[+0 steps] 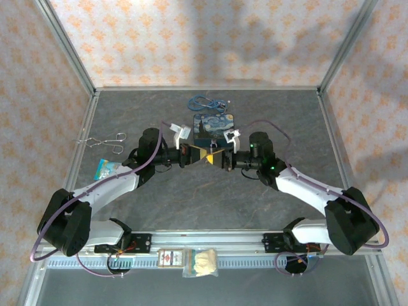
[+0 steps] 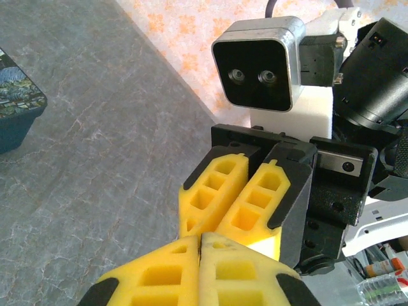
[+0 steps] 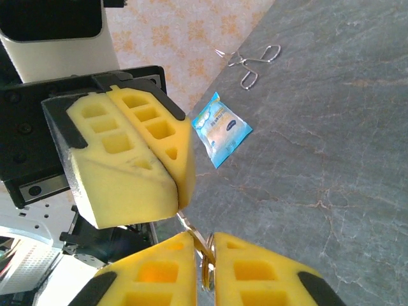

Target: Unlock the padlock with the key

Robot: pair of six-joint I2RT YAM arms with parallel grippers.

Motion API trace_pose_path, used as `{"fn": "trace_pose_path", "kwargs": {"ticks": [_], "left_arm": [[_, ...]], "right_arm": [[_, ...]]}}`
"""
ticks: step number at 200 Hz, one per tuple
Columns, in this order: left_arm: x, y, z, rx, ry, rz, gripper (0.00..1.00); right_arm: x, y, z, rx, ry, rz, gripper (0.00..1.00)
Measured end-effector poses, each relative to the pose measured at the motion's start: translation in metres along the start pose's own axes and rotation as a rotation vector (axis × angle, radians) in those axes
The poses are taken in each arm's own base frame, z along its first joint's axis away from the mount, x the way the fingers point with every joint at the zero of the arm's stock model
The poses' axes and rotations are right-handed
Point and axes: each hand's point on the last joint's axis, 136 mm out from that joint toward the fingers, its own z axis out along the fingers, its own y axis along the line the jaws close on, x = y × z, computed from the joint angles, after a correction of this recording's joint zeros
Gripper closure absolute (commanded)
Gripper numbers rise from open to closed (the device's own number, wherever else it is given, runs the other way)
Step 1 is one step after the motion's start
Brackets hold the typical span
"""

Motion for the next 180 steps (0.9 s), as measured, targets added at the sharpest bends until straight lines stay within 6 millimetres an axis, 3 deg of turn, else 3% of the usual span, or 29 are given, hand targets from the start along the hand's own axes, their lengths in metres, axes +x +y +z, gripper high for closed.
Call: {"fn": "trace_pose_path", "kwargs": {"ticks": [13, 20, 36, 57, 104, 158, 180], "left_arm": [[-0.002, -0.001, 0.0, 0.002, -0.007, -0.001, 0.96], [-0.003, 0.0, 0.0, 0.002, -0.009, -0.004, 0.83], [-0.003, 0.001, -0.001, -0.003, -0.013, -0.019, 0.36], [-0.008, 0.006, -0.003, -0.028, -0.035, -0.054, 0.17], [-0.036, 0.02, -0.018, -0.114, -0.185, -0.17, 0.18], [-0.018, 0.059, -0.029, -0.21, -0.319, -0.475, 0.2], [-0.026, 0.057, -0.035, -0.218, -0.384, -0.508, 0.2]], "right_arm": [[-0.001, 0.0, 0.0, -0.005, -0.004, -0.001, 0.94], [-0.001, 0.0, 0.0, -0.008, -0.008, -0.003, 0.94], [-0.001, 0.0, 0.0, -0.009, -0.012, -0.004, 0.99], [0.002, -0.003, 0.0, 0.0, -0.011, -0.004, 1.0], [0.0, -0.014, -0.001, 0.061, -0.033, -0.019, 1.0], [-0.015, -0.038, -0.003, 0.236, -0.088, -0.06, 1.0], [-0.023, -0.037, -0.002, 0.278, -0.117, -0.106, 1.0]]}}
